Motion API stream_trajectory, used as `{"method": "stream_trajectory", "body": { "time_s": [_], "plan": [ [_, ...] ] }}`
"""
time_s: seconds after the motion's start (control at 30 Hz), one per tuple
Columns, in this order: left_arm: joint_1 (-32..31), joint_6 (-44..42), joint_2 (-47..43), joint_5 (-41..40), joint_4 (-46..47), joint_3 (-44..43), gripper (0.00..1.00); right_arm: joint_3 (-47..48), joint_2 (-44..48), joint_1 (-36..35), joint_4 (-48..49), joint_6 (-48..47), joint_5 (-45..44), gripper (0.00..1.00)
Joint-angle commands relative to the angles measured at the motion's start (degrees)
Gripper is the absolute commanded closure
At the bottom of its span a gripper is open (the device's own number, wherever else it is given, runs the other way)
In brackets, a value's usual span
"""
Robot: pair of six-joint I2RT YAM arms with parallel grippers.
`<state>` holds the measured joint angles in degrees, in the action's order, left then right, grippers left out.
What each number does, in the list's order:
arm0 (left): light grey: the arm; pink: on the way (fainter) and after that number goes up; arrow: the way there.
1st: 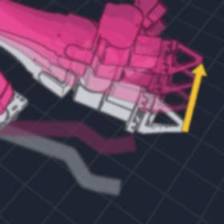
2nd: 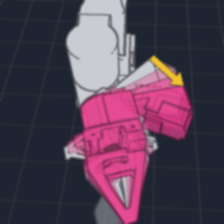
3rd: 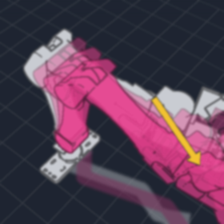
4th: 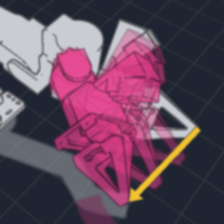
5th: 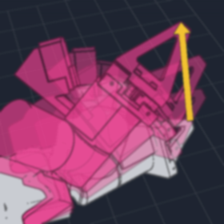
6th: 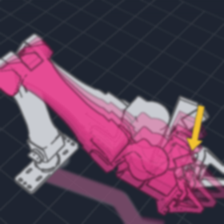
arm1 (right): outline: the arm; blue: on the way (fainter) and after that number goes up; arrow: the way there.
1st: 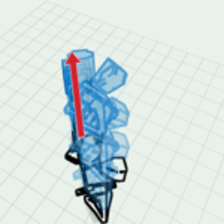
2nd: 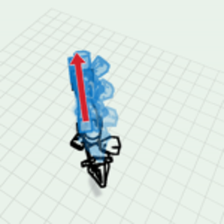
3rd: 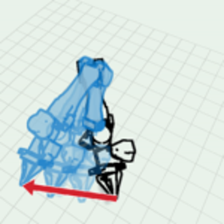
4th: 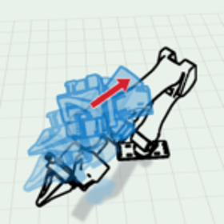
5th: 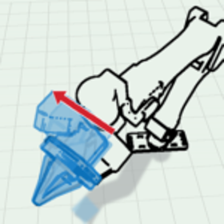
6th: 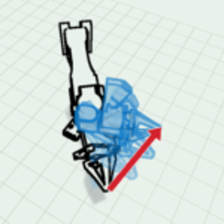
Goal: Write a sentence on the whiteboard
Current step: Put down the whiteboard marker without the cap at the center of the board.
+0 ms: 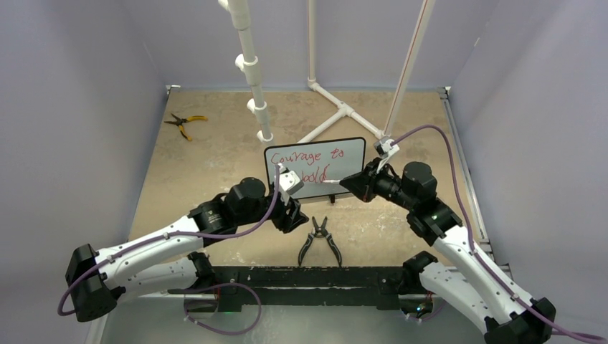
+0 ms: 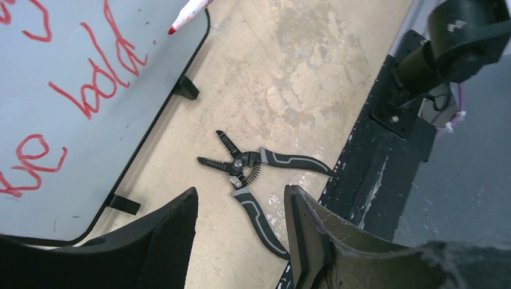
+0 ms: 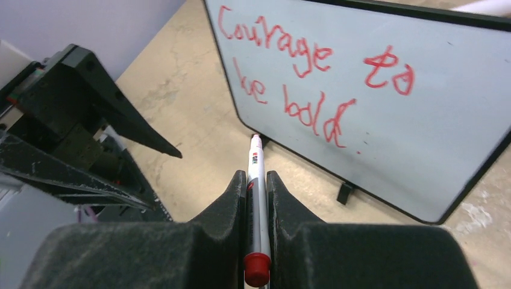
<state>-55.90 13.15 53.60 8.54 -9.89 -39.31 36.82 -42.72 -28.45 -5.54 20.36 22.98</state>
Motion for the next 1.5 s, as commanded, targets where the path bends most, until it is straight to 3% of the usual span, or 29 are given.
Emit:
{"method": "stream_trajectory", "body": {
  "time_s": [0.0,0.33,0.57,0.87,1.03,1.2,1.47],
  "plan": [
    [0.88,2.64,1.91,-4.86,-0.51,-1.15,0.47,-2.03,1.01,0.17,-0.66,1.99,-7.47,1.00],
    [5.41,9.54,1.46,-8.36,0.48,2.32,0.45,-13.99,-0.90,0.22,2.80,15.64,-5.82,1.00],
    [15.85,9.06,-0.48,-2.95,-2.95,1.52,0.44,-20.24,1.83,0.20,5.13,25.20,-13.90,1.00],
    [28.99,4.90,0.61,4.11,-6.31,-0.46,0.44,-23.75,3.12,0.24,3.64,30.26,-20.31,0.97],
    [34.02,3.97,0.55,4.52,-6.76,-0.53,0.43,-23.68,2.80,0.22,2.52,31.99,-22.81,0.87],
    [36.29,4.34,-0.09,3.89,-6.61,-0.29,0.43,-23.21,3.60,0.26,1.12,33.04,-25.21,0.51],
    [38.94,4.51,-1.66,1.57,-6.96,-0.35,0.40,-22.39,5.22,0.22,0.07,33.66,-27.85,0.17]
  ]
}}
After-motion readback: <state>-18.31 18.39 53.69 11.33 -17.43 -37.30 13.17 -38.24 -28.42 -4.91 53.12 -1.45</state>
